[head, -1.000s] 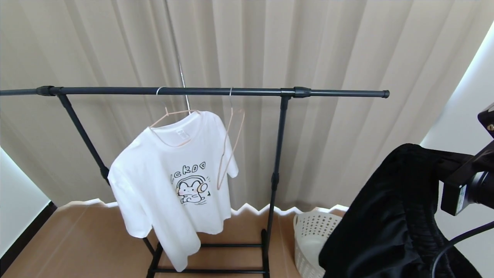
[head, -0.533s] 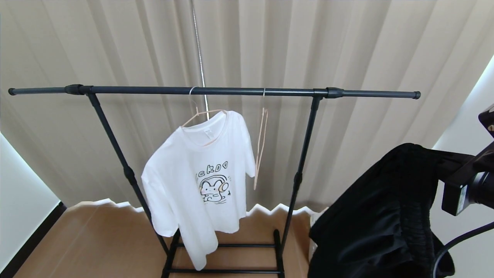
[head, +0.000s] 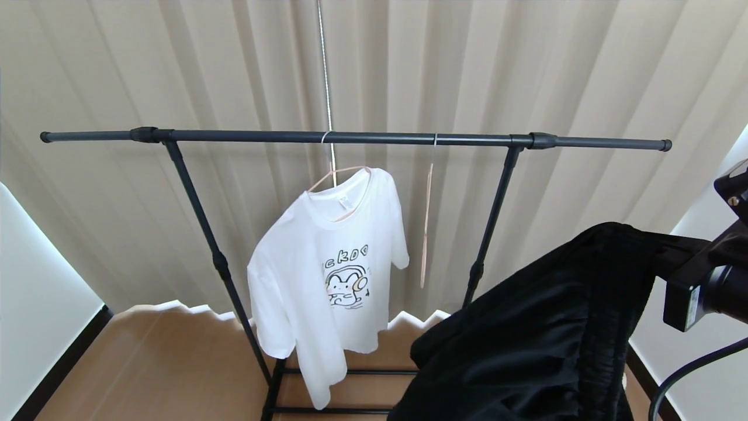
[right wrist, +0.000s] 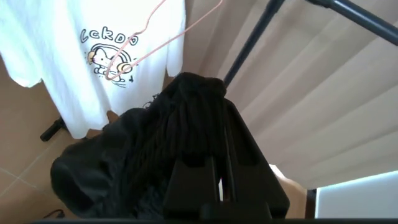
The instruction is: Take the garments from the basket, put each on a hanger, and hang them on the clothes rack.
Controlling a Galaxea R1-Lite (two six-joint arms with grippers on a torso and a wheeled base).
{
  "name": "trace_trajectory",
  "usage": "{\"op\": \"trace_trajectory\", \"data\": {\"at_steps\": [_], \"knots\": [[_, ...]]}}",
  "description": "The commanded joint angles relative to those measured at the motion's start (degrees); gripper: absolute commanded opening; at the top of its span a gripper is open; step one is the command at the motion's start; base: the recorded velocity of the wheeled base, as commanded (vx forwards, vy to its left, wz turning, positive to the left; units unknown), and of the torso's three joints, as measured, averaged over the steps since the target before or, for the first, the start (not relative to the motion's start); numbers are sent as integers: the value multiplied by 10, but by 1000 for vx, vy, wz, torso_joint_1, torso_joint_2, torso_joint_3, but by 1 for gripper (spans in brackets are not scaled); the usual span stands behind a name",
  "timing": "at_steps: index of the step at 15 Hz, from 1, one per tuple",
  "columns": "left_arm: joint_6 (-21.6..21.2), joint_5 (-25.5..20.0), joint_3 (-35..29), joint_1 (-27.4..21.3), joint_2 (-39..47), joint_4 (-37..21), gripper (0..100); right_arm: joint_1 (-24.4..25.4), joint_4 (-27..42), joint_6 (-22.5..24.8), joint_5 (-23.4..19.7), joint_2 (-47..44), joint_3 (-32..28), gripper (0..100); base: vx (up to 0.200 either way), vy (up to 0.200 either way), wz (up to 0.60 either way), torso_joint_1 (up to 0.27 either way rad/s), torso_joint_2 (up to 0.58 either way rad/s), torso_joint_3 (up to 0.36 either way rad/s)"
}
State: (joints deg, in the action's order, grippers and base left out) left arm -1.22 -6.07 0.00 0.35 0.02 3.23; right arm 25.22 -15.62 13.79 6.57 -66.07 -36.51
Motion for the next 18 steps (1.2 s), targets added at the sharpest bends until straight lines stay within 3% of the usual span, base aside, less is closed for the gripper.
{"op": "trace_trajectory", "data": {"at_steps": [1, 3, 9, 13, 15, 18], "knots": [[0, 0, 0, 0, 0, 0, 100, 11, 0, 0, 0, 0, 1, 0, 0, 0, -600, 2, 2, 2], [1, 0, 0, 1, 0, 0, 100, 11, 0, 1, 0, -1, 1, 0, 0, 0, -600, 0, 5, 5], [0, 1, 0, 0, 1, 0, 100, 11, -1, 1, 1, -1, 1, 0, 0, 0, 0, 0, 0, 0], [-13, 1, 0, 1, 2, -2, 100, 41, 1, 2, 24, -20, -28, 0, 0, 0, 0, 0, 0, 0], [-14, -1, -17, 5, 41, -42, 100, 40, 1, -10, 41, -93, -87, 0, 0, 0, 0, 0, 0, 0], [16, -4, -120, 5, 194, -70, 100, 34, 10, -91, 48, -161, -120, 0, 0, 0, 0, 0, 0, 0]]}}
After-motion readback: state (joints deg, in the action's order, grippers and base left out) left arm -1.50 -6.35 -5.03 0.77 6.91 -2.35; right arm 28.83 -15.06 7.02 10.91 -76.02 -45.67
